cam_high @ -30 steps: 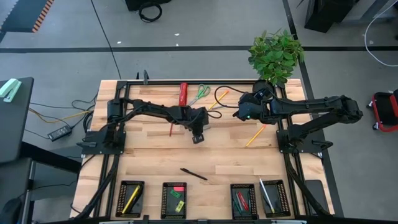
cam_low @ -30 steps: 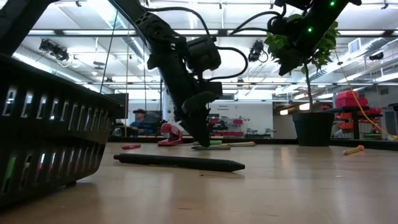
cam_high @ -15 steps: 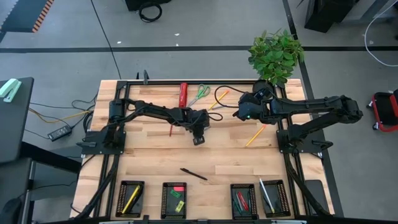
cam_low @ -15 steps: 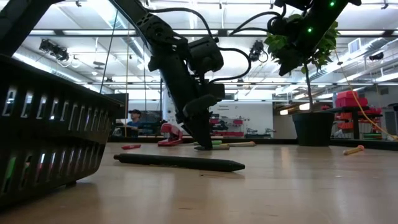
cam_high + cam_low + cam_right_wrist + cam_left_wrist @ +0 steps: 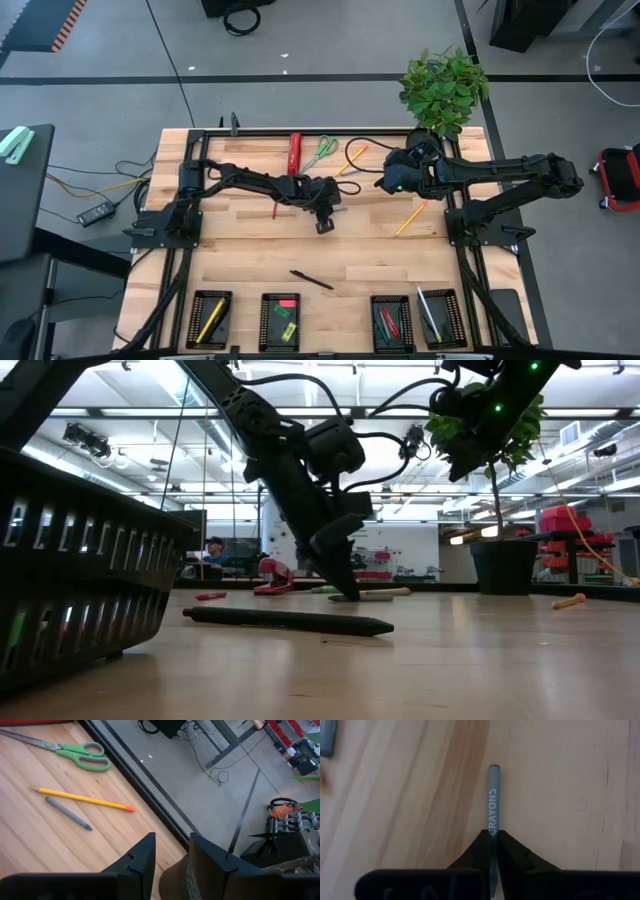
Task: Sort crayons/erasers/pens/pencils in bins
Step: Put the left gray crayon into the middle right black bin
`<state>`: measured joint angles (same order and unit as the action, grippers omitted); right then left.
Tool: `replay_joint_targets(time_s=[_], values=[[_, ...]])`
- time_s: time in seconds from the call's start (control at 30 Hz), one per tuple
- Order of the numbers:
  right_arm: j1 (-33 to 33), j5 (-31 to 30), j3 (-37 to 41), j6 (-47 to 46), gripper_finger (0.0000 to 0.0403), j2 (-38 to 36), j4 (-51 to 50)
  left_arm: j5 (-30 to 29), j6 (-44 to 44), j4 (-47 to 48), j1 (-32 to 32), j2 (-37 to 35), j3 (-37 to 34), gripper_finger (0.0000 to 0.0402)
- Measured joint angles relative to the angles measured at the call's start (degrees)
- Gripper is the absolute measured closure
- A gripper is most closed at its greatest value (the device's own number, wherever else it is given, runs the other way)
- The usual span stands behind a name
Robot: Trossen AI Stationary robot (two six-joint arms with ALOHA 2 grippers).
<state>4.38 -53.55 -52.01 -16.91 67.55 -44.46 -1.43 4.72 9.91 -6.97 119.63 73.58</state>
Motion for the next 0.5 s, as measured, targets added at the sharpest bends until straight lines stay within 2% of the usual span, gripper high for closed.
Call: replay_joint_targets(time_s=[0.27,0.5], values=[[0.01,-2.56,0.00,-4.28,0.0278,0.00,-6.19,0.22,1.65,-3.89,1.98,0.23,-0.15,0.0359],[-0.04,-0.81,0.00,-10.52,0.0278,0.00,-8.34,4.12,-1.02,-5.81,2.55,-0.66,-0.28,0.0381]])
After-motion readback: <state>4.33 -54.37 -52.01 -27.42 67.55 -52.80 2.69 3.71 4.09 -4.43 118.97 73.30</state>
